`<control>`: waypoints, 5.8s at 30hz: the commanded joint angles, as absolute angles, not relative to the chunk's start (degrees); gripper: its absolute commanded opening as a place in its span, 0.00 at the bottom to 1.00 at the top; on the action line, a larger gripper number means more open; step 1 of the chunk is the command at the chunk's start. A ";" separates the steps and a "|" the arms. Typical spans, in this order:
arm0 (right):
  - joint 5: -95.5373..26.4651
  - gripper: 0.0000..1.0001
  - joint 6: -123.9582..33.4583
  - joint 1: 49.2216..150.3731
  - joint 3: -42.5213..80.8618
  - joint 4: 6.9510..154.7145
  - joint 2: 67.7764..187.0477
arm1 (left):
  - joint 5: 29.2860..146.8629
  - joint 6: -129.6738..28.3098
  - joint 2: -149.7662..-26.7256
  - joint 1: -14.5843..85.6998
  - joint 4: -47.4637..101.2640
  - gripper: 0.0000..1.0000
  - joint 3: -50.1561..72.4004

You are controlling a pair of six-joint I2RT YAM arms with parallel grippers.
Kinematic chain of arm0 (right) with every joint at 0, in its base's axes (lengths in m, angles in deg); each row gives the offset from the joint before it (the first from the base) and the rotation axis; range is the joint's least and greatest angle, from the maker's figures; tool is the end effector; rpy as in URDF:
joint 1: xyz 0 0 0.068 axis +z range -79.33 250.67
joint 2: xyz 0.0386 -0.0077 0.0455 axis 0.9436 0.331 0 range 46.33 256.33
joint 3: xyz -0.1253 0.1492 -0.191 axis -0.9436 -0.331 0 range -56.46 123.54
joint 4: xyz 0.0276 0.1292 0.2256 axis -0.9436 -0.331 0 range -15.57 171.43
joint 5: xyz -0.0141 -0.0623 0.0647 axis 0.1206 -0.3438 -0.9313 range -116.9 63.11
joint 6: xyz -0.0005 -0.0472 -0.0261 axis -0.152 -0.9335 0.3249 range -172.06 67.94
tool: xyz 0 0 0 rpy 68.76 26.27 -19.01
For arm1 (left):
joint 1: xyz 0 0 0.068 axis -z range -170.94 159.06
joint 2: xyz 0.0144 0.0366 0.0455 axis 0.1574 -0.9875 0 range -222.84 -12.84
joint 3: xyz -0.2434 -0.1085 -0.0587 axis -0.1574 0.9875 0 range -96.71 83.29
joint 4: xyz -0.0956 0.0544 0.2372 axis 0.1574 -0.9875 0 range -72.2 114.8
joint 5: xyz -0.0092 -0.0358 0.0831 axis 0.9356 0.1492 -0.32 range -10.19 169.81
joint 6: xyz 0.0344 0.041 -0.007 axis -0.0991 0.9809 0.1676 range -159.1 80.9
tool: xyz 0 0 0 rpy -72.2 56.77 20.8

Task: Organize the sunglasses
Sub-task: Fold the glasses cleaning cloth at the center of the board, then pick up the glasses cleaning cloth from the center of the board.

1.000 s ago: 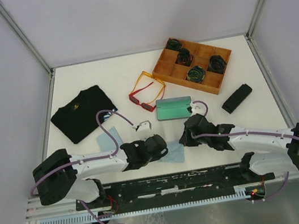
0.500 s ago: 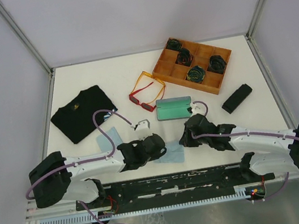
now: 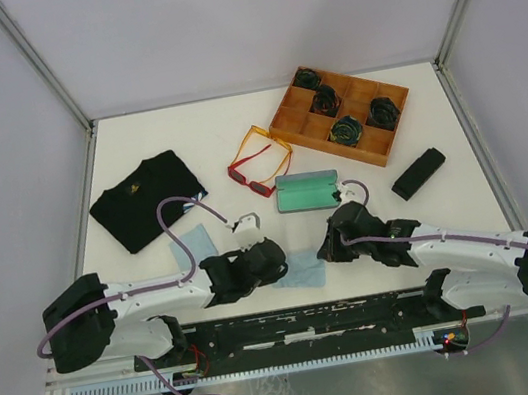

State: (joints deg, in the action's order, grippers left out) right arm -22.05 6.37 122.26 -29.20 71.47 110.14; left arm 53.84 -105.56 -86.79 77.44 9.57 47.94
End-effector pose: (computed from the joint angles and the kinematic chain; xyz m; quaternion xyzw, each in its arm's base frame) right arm 0.1338 0.1638 0.1733 0.0710 0.9254 0.2807 0.2445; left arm 0.1023 -0.2160 0.1757 -0.0541 0.9273 -0.1973 0.3134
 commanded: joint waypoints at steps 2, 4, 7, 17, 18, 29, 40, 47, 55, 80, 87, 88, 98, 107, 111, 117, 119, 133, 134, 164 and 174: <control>-24.04 0.00 7.44 122.25 -30.15 72.01 110.07 | 52.79 -102.89 -84.85 77.70 11.95 0.03 49.14; -24.22 0.00 7.72 122.40 -30.46 71.77 109.69 | 53.19 -102.77 -84.74 77.71 12.46 0.03 49.76; -24.60 0.00 8.11 122.67 -31.00 71.06 108.43 | 53.67 -102.82 -84.73 77.70 13.03 0.03 50.38; -24.96 0.00 9.09 124.52 -32.08 69.28 106.42 | 55.14 -101.50 -84.47 77.70 13.98 0.03 51.11; -24.94 0.00 9.18 124.79 -32.09 69.33 106.59 | 55.32 -101.35 -84.56 77.66 14.05 0.03 51.11; -23.65 0.00 9.96 127.22 -32.25 69.91 108.40 | 55.56 -102.12 -81.86 77.70 13.37 0.03 53.41; -22.94 0.00 9.83 127.89 -32.61 69.24 108.68 | 57.95 -101.39 -83.46 77.69 15.30 0.03 54.17; -22.28 0.00 9.92 128.13 -32.91 69.42 109.31 | 58.19 -101.32 -84.52 77.68 16.04 0.03 54.56; -22.85 0.02 9.74 128.19 -32.82 70.61 111.02 | 58.28 -101.36 -84.92 77.70 16.06 0.03 54.86; -24.22 0.16 8.75 129.13 -31.81 70.40 111.69 | 57.01 -102.05 -83.81 77.70 14.10 0.08 55.14; -19.56 0.33 7.71 129.15 -30.69 65.12 107.36 | 56.38 -102.19 -81.99 77.66 12.43 0.29 55.40; -18.61 0.35 7.39 129.14 -30.45 64.04 106.45 | 56.21 -102.06 -81.56 77.71 12.07 0.32 55.33; -11.11 0.56 0.69 129.15 -29.18 60.13 100.95 | 52.98 -96.39 -77.58 77.12 11.07 0.50 54.19; -10.69 0.51 -8.51 128.91 -24.79 62.92 108.07 | 61.72 -83.12 -77.69 68.22 18.81 0.46 53.70; -14.33 0.49 -11.10 127.95 -23.59 64.97 111.39 | 65.84 -79.52 -79.59 65.55 20.85 0.42 53.40; -16.75 0.48 -12.04 127.50 -22.49 65.98 114.54 | 69.76 -75.75 -82.55 64.69 21.84 0.42 52.06; -16.87 0.48 -11.71 127.43 -22.65 66.13 114.63 | 70.69 -74.76 -83.94 64.61 21.75 0.42 51.48; -16.88 0.47 -11.02 127.01 -24.18 66.49 114.09 | 72.79 -73.25 -90.43 64.77 20.15 0.45 48.97; -16.88 0.47 -11.10 127.05 -24.20 66.49 114.14 | 72.98 -73.21 -90.49 64.75 20.10 0.45 49.05; -16.51 0.51 -9.86 126.86 -24.99 66.18 113.52 | 74.98 -72.77 -92.54 65.23 21.26 0.15 50.57; -17.64 0.50 -10.07 126.81 -23.17 66.99 116.84 | 73.82 -72.60 -92.04 65.24 20.81 0.03 50.53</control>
